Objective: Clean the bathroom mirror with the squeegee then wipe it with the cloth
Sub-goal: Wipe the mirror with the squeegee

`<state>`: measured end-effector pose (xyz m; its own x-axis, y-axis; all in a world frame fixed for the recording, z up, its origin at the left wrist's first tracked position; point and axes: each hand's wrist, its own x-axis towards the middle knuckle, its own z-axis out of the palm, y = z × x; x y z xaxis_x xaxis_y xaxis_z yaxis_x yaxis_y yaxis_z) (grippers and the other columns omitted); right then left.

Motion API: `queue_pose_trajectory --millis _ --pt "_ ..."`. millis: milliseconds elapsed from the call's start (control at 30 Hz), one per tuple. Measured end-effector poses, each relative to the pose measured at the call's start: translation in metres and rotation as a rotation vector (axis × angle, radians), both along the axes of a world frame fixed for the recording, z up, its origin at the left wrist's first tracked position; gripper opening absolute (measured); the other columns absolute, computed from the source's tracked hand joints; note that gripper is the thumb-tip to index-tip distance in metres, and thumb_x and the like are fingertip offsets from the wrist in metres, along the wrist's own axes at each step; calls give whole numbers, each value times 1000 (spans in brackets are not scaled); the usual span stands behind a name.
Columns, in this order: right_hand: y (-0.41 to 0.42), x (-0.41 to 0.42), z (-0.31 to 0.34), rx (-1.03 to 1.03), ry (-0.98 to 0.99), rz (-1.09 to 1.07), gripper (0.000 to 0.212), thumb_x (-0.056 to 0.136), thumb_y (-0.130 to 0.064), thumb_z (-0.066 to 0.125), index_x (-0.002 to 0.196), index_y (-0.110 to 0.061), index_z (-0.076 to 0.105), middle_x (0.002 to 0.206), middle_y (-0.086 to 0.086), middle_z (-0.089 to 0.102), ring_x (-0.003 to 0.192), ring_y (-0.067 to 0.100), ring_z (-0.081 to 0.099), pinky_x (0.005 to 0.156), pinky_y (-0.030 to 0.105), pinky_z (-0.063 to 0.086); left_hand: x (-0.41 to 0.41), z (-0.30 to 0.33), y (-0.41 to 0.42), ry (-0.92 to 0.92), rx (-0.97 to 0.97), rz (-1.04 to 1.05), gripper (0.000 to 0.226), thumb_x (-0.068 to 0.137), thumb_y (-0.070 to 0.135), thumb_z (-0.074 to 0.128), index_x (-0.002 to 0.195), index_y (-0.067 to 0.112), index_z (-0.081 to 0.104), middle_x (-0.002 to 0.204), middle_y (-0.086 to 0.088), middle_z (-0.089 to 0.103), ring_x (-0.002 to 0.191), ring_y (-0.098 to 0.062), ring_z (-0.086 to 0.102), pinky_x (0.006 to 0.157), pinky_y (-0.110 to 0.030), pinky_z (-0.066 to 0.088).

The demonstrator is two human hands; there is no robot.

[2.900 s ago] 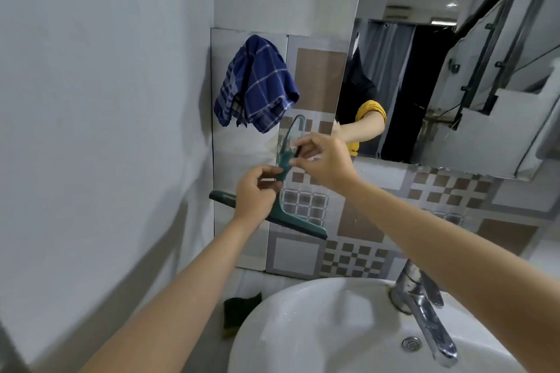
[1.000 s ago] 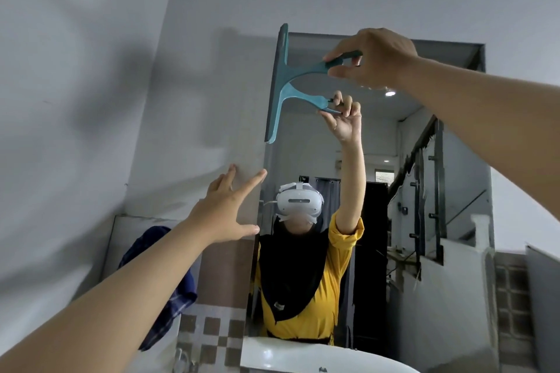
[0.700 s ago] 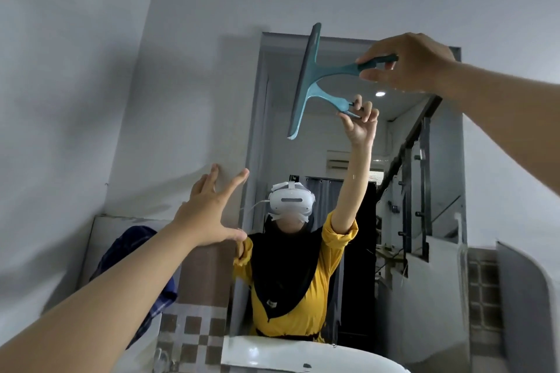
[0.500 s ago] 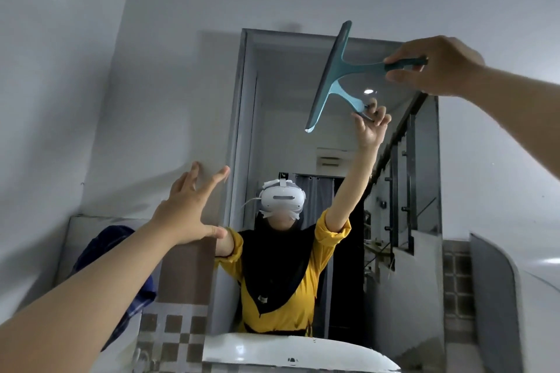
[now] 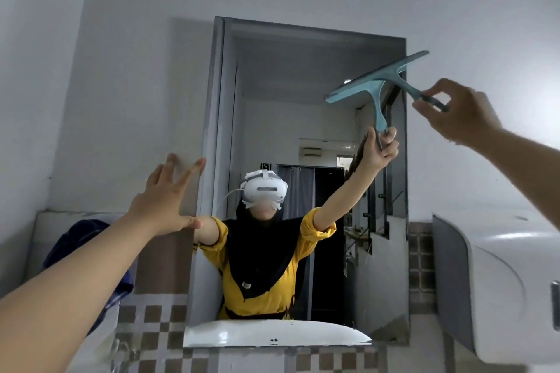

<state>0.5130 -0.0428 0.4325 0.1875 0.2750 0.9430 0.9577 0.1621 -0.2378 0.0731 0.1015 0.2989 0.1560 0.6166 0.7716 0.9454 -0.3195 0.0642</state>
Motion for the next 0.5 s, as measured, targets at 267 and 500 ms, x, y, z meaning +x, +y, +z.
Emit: queue_pose_trajectory --millis 267,500 --pt "51 -89 -38 132 351 261 18 93 -33 55 98 -20 43 81 1 59 66 24 64 56 42 58 0 -1 2 -28 -38 -6 123 63 48 80 136 57 -19 156 -3 -23 144 -36 -7 102 -62 36" --pt "67 -167 -30 181 743 449 26 96 -29 53 108 -13 36 75 -6 43 62 5 45 69 28 43 0 -2 1 -9 -36 -16 123 66 51 77 136 54 -24 155 -7 -26 144 -36 -10 99 -61 40"
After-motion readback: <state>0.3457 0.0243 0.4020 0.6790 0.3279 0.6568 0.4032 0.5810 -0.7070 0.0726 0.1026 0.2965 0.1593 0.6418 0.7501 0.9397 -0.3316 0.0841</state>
